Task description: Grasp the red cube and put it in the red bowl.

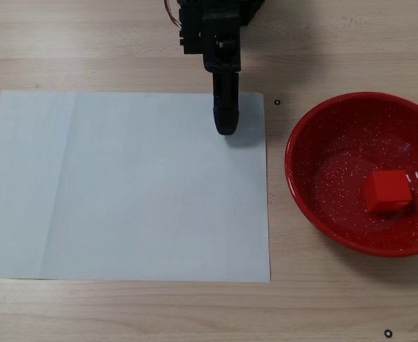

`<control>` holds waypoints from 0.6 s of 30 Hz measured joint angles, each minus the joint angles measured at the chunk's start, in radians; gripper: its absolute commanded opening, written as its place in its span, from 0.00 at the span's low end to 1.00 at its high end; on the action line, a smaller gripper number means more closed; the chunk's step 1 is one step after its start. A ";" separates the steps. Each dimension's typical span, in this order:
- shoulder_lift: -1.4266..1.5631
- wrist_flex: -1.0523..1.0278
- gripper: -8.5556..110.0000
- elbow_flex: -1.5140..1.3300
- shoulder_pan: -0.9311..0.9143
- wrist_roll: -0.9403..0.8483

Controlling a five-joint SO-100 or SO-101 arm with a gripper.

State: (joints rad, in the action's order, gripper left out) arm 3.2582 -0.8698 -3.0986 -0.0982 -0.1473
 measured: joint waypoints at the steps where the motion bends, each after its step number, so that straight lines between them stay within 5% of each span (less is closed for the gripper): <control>1: 0.005 -0.005 0.07 0.000 0.000 0.000; 18: 0.006 -0.012 0.07 0.000 -0.026 0.031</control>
State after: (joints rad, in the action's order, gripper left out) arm 3.2643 -0.8820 -3.0986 -0.1243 -0.1166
